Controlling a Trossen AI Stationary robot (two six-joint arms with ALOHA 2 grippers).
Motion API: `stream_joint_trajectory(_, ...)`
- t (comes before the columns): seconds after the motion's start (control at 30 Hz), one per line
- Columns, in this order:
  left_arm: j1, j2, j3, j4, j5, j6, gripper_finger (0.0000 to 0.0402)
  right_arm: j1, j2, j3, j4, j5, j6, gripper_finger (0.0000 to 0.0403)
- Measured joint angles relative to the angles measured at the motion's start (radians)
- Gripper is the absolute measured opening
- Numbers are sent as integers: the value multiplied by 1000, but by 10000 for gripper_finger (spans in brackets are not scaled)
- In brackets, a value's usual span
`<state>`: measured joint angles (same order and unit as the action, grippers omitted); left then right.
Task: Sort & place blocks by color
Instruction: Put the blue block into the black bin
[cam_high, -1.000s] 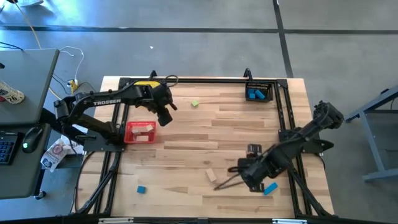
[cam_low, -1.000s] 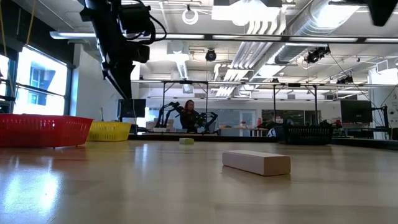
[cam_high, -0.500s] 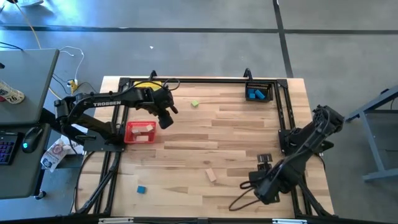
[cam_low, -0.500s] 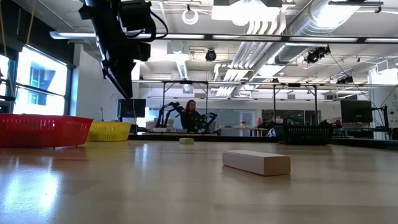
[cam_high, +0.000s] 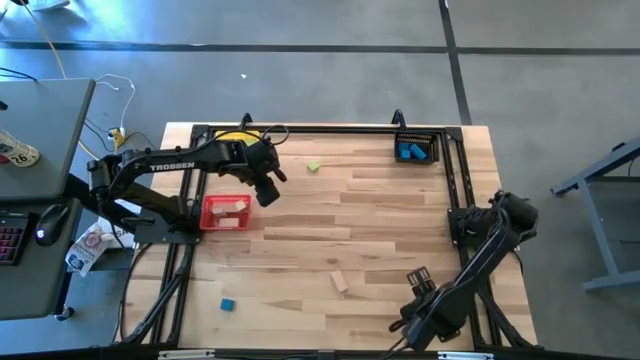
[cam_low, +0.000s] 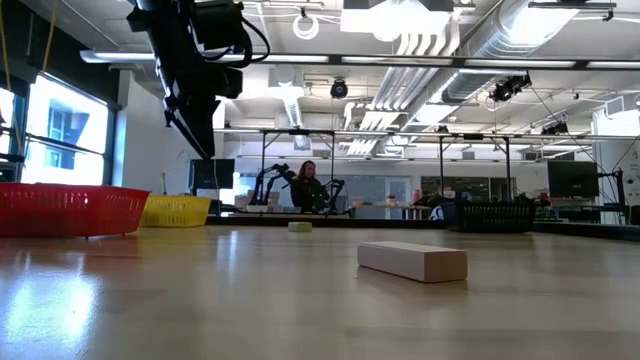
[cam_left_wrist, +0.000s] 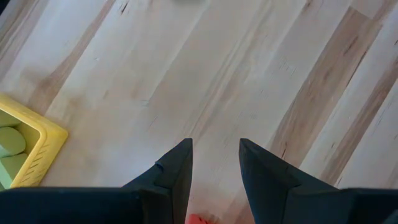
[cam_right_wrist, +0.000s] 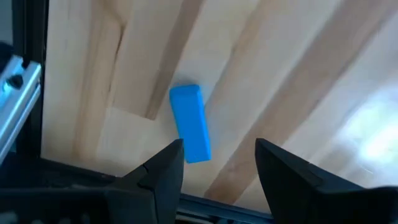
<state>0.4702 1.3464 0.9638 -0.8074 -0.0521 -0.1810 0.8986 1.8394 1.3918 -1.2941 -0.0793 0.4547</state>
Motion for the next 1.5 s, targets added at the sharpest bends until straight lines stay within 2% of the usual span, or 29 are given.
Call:
stream_joint_trajectory(0.17, 0, 0, 0, 0, 0, 0, 115, 25, 75, 0, 12, -54, -49, 184)
stream_joint_trajectory(0.57, 0, 0, 0, 1, 0, 0, 115, 47, 180, 0, 35, -41, -37, 184)
stream_joint_trajectory(1.13, 0, 1, 0, 1, 0, 0, 115, 47, 254, 0, 57, -53, -36, 182)
stream_joint_trajectory(1.27, 0, 1, 0, 1, 0, 0, 115, 41, 254, 1, 53, -61, 7, 150)
stream_joint_trajectory(1.43, 0, 1, 0, 1, 0, 15, 115, 31, 255, 1, 43, -76, 72, 70)
stream_joint_trajectory(1.5, 0, 1, 0, 1, 0, 34, 115, 26, 255, 1, 42, -78, 109, 68)
